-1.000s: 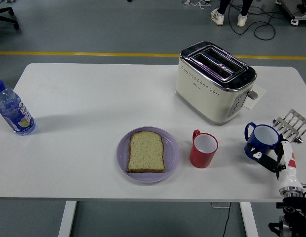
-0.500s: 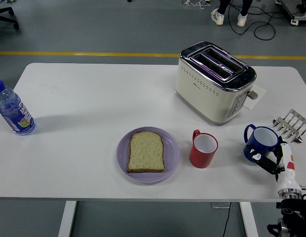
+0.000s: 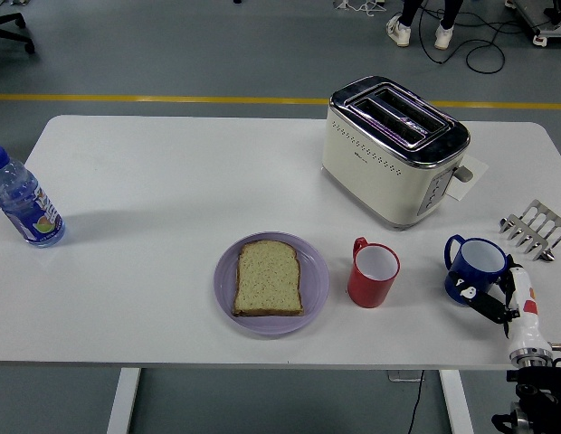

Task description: Pick up the cup,pour liquid into bread,place the cup on the desk

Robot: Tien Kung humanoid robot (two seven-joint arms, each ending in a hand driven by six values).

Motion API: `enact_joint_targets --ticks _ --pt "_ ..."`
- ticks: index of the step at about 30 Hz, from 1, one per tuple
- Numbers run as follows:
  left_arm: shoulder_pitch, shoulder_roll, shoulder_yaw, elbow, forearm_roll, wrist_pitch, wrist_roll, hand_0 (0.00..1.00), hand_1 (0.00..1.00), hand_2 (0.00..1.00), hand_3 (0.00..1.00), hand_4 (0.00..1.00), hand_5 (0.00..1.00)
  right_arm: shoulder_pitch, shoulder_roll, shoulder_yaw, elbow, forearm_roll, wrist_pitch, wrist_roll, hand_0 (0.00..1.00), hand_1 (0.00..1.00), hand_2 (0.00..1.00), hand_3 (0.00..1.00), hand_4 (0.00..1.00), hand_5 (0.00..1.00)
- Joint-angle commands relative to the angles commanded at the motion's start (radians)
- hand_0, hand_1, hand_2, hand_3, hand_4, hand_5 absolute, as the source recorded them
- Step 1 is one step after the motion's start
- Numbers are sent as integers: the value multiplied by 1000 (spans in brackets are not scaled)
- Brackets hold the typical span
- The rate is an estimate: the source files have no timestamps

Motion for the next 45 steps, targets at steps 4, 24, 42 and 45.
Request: enact_joint_targets --ticks 4,24,42,45 --pt "0 0 0 0 0 0 0 633 641 652 504 241 861 0 0 1 -5 -16 2 -13 629 566 691 840 768 87" --pt "1 2 -1 0 -1 0 0 633 641 652 504 241 864 -4 0 2 0 -58 -21 -9 721 635 846 965 909 107" --pt "-2 5 -7 -1 4 0 0 633 642 652 503 241 859 -45 -17 29 116 -117 -41 -1 818 692 884 993 899 106" --pt "-2 5 -6 -1 4 0 0 633 642 652 503 241 859 -57 -21 39 161 -135 -48 -1 818 692 884 993 899 106"
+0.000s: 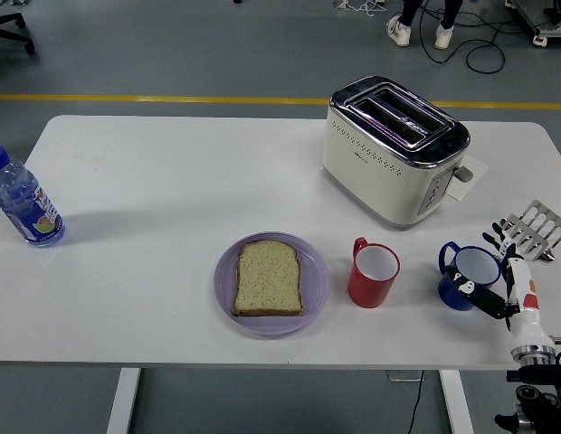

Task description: Pick up the cup,pour liquid into bread,place the cup on the desk

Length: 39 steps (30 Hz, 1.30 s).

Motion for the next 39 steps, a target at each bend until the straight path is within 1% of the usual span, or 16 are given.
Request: enact_joint_targets --ticks 9,13,14,16,19,20,22,24,25,26,28,31,32,37,38,39 --pt "-1 3 -2 0 3 0 0 633 642 652 503 240 857 -34 -4 76 194 -88 -30 -27 836 713 891 995 909 104" --pt "-1 3 -2 0 4 0 0 633 642 652 503 240 857 -44 -3 130 295 -82 -23 -52 836 713 891 995 909 104" --pt "-1 3 -2 0 4 0 0 633 642 652 503 242 857 -45 -3 140 316 -69 -18 -56 836 742 893 946 895 106" --pt "-1 4 -2 0 5 0 0 633 642 652 503 242 857 -46 -2 164 362 -14 2 -65 836 742 893 946 895 106" --pt "0 4 -1 0 4 -1 0 633 642 652 503 242 857 -43 1 217 443 102 89 -122 836 742 893 946 895 106" --pt "0 4 -1 0 4 -1 0 633 643 652 504 240 855 -43 1 223 456 141 107 -130 815 726 827 849 807 130" --pt "0 3 0 0 5 -1 0 633 643 652 504 240 855 -39 5 260 501 226 180 -158 815 726 827 849 807 130" --pt "0 3 0 0 5 0 0 633 643 652 504 240 855 -37 12 296 526 310 245 -185 815 726 827 849 807 130" --pt "0 3 0 0 5 0 0 633 643 652 504 240 855 -37 13 303 530 349 266 -190 815 726 827 849 807 130" --pt "1 3 0 0 4 0 0 633 643 652 504 240 855 -37 15 322 540 395 289 -199 775 703 761 772 735 211" --pt "1 3 0 0 5 0 0 633 643 652 504 240 855 -40 21 352 546 465 327 -230 775 703 761 772 735 211" --pt "2 2 1 1 3 0 0 633 643 652 504 240 855 -49 28 392 546 595 368 -273 775 703 761 772 735 211" --pt "2 2 1 1 2 0 0 633 642 652 504 240 855 -51 29 400 545 640 374 -282 743 667 724 727 717 255" --pt "5 0 7 1 1 0 0 633 642 652 504 240 855 -63 37 425 542 848 384 -316 743 667 724 727 717 255" --pt "6 0 9 1 1 -1 0 633 641 652 504 240 855 -65 39 428 542 894 378 -321 709 634 698 676 705 268" --pt "6 -1 10 1 1 -1 0 633 641 652 504 240 855 -66 41 430 542 939 378 -324 709 634 698 676 705 268"
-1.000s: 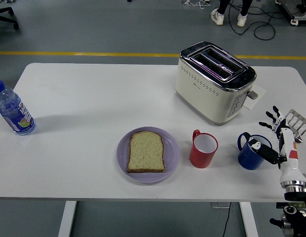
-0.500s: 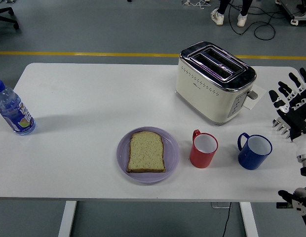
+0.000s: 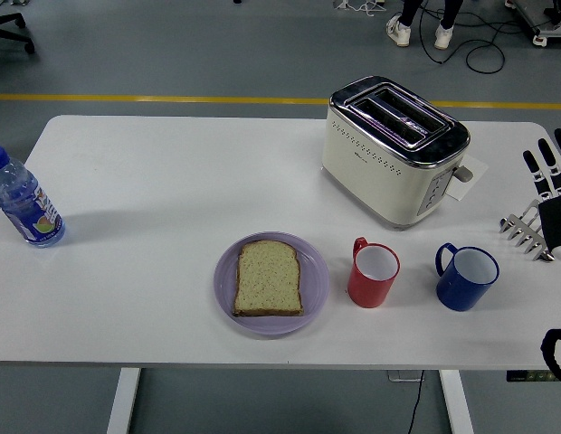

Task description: Pick up the cup,pour liquid into bread,place the cup on the desk

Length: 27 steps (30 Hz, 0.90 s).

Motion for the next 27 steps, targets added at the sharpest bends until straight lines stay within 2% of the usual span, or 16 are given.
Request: enact_joint_targets --ticks 3,6,17,27 --pt "2 -1 3 0 0 0 0 633 641 652 504 240 855 -2 3 3 -3 128 17 -3 709 634 698 676 705 268" --pt "2 -3 4 0 0 0 0 633 643 652 504 240 857 -1 3 4 -6 187 25 -3 700 630 694 678 703 270" --pt "-2 -3 -3 -1 3 0 0 633 641 652 504 240 857 -2 8 17 -17 152 10 -12 701 629 693 670 692 277" --pt "-4 -2 -5 -1 1 0 0 633 642 652 504 240 859 -6 21 58 -57 127 -18 28 685 618 687 651 689 273"
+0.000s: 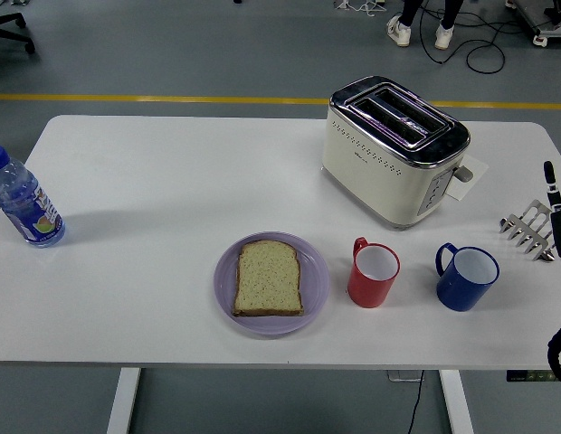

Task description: Pick up the cup,pour liquid into bread,place the cup on the desk

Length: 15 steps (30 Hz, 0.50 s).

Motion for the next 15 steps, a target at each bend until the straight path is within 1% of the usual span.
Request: enact_joint_targets --ticks 5,9,11,12,13,14,15 --pt "-1 1 -2 0 1 1 0 633 642 652 504 241 860 -4 8 22 -39 -34 -22 -2 679 617 684 644 686 271" --pt "-1 0 0 0 0 1 0 633 641 651 504 240 859 2 18 27 -88 -66 -27 -32 679 616 678 639 684 269" --pt "-1 0 1 0 0 1 0 633 641 651 504 240 859 4 24 34 -112 -86 -46 -72 679 616 678 639 684 269" --pt "-1 0 1 0 0 1 0 633 641 651 504 240 859 5 26 37 -118 -102 -69 -96 679 616 678 639 684 269" --pt "-1 0 0 0 0 1 0 633 641 651 504 240 859 5 27 39 -122 -117 -106 -131 679 616 678 639 684 269" --pt "-1 0 -1 0 0 1 0 633 641 652 504 241 860 2 25 36 -131 -134 -121 -157 674 604 654 623 669 265" --pt "-1 0 -1 0 0 1 0 633 641 652 504 241 860 1 24 35 -134 -141 -128 -171 674 604 654 623 669 265"
